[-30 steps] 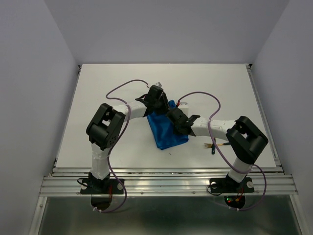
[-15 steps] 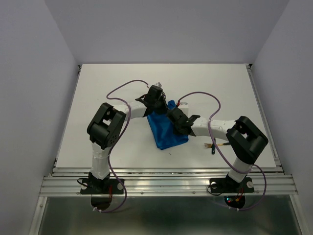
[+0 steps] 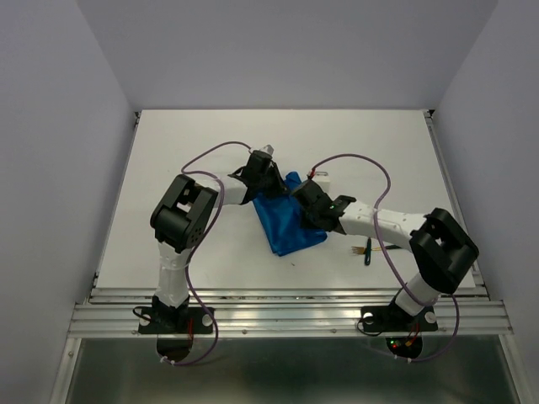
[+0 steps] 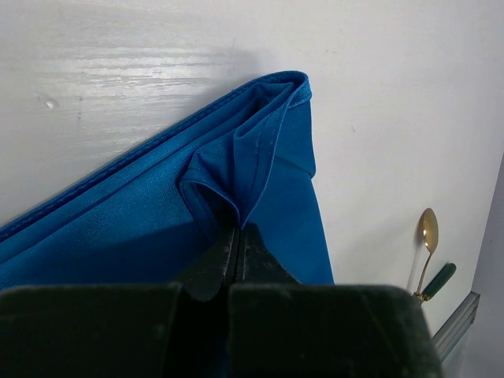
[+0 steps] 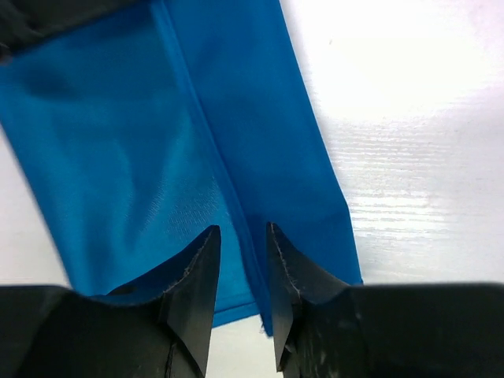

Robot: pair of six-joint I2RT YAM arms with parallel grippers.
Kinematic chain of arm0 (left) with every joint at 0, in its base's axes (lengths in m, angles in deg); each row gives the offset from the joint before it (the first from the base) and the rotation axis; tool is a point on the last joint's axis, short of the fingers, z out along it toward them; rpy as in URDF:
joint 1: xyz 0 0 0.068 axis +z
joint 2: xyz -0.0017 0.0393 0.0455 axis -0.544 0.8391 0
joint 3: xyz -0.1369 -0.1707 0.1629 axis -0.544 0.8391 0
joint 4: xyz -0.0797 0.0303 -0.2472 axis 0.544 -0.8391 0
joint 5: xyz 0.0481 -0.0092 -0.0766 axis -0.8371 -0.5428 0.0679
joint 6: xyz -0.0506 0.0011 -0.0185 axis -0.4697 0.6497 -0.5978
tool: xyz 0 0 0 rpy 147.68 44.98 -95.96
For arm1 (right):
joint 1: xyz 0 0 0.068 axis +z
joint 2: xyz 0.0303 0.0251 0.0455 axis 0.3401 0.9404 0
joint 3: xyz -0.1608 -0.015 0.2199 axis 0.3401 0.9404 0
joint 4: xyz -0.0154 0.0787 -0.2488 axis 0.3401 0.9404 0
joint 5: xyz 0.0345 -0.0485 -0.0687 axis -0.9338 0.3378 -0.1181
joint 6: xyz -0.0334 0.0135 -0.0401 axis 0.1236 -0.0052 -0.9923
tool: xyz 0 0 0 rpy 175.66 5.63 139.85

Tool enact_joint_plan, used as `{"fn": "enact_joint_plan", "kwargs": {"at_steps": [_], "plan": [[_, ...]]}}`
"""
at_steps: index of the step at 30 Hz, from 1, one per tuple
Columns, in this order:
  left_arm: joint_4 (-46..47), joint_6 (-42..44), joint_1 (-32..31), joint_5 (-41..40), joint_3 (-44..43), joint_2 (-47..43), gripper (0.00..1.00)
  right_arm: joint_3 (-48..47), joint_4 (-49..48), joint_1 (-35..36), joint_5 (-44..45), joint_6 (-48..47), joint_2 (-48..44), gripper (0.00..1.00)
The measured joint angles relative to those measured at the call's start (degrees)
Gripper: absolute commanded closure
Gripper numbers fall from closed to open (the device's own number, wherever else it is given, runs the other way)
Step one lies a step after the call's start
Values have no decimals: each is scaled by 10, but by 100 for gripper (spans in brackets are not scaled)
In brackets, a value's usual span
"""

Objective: Fold the napkin into a case and place the utensils inside
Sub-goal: Fold the lower triangle-folded napkin at the center of the board, then smooth out the 2/3-rectangle-folded napkin at the center of the board.

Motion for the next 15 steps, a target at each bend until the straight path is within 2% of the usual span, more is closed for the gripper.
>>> {"fn": "enact_joint_plan", "kwargs": {"at_steps": [7, 10, 15], "plan": [[34, 0, 0, 21, 18, 1, 100, -35, 5, -52, -37, -15, -44, 66], [43, -1, 0, 29, 22, 2, 100, -41, 2, -82, -58, -20, -44, 70], [53, -3, 0, 34, 24, 2, 100, -11, -10, -89, -96, -19, -44, 80]]}}
